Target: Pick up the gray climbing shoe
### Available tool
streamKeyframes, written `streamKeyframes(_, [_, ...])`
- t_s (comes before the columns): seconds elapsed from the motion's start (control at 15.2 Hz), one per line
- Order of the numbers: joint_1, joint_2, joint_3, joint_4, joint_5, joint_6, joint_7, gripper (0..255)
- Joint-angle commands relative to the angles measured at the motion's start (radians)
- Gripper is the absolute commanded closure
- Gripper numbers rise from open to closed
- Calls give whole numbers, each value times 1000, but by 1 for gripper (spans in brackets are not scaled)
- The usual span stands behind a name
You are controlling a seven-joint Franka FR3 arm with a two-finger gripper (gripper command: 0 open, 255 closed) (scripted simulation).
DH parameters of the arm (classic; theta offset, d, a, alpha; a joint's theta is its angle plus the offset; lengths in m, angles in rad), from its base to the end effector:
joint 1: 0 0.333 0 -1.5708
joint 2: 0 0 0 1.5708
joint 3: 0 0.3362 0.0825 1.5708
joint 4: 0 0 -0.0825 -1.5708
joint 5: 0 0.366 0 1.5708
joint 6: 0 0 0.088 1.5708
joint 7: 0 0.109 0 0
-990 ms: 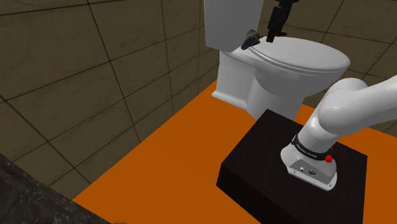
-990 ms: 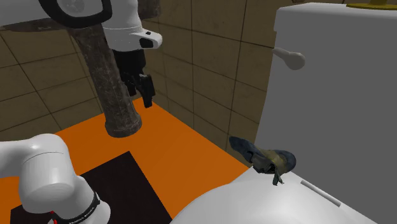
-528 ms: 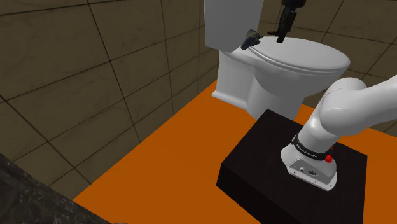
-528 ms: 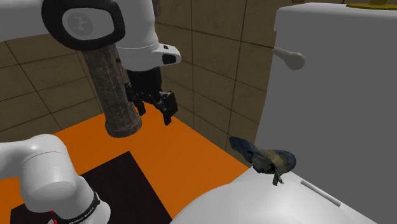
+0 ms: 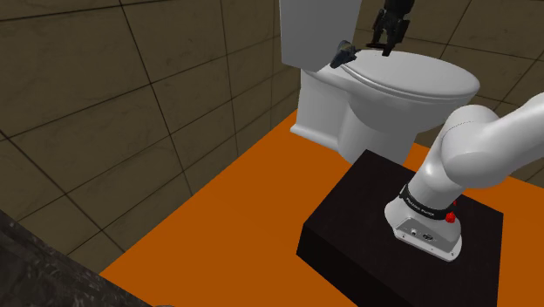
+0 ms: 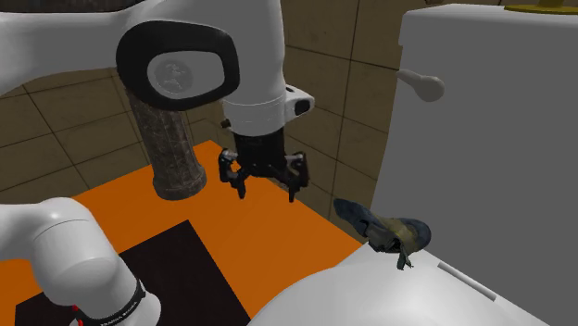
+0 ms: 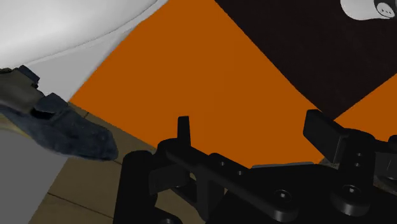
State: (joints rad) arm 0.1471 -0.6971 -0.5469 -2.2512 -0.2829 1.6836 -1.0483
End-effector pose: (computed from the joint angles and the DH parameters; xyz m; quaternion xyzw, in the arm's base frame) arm 0.2875 -0.2108 0.5894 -0.9254 -0.3769 -0.0401 0.0055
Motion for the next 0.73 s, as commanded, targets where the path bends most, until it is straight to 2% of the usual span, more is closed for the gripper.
streamKeyframes(0.0, [48, 65, -82, 57, -6, 31, -137, 0])
streamKeyframes(0.2, [129, 161, -201, 138, 12, 72, -329, 0])
streamKeyframes(0.4, [231, 277, -338, 234, 65, 106, -532, 0])
streamKeyframes(0.53, [311, 372, -447, 306, 130, 122, -680, 0])
streamKeyframes(0.66, [404, 498, -583, 385, 237, 130, -852, 0])
